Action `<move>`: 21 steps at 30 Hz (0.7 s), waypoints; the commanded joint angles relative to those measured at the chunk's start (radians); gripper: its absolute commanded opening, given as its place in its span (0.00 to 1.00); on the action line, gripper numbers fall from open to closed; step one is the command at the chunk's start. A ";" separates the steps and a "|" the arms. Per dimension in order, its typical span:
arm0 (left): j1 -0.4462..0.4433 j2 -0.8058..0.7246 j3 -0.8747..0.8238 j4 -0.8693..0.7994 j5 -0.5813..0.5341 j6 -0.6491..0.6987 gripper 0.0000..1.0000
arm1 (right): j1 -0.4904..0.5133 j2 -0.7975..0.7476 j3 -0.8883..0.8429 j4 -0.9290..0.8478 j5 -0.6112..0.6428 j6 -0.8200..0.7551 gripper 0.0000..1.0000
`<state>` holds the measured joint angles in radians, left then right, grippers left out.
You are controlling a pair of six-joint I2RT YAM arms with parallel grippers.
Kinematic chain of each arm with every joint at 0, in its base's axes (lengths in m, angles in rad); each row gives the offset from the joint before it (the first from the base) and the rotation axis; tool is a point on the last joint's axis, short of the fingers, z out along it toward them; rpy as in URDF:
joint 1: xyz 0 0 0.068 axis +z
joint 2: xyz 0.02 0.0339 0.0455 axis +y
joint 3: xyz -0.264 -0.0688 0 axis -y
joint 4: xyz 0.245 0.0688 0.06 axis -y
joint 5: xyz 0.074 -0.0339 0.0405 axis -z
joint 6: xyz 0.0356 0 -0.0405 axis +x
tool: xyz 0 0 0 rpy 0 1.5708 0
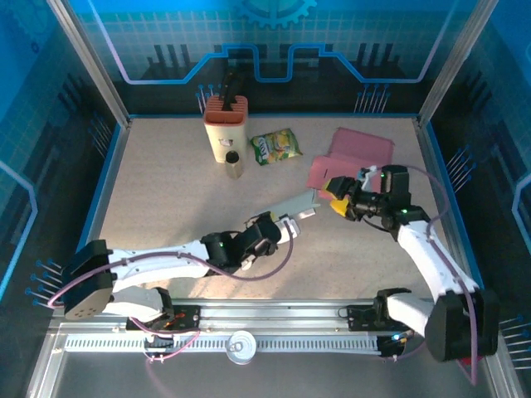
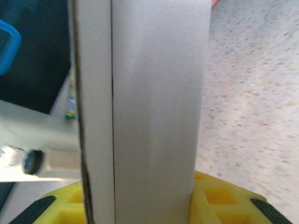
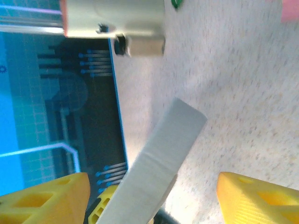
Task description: Fold the paper box
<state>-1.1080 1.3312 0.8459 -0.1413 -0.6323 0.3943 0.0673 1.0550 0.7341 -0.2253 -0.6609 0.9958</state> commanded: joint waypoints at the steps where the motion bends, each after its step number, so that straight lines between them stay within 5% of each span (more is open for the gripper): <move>1: 0.028 -0.024 0.095 -0.349 0.194 -0.228 0.28 | -0.016 -0.102 0.043 -0.181 0.173 -0.167 0.71; 8: 0.072 0.058 0.248 -0.648 0.380 -0.338 0.32 | 0.066 -0.202 0.032 -0.230 0.331 -0.314 0.66; 13: 0.160 0.127 0.338 -0.752 0.521 -0.350 0.34 | 0.255 -0.218 0.016 -0.265 0.490 -0.348 0.65; 21: 0.255 0.230 0.429 -0.821 0.623 -0.309 0.38 | 0.509 -0.260 -0.127 -0.176 0.708 0.060 0.62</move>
<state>-0.8658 1.5387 1.2350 -0.8917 -0.0906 0.0700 0.5167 0.7914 0.6346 -0.4362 -0.0795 0.8764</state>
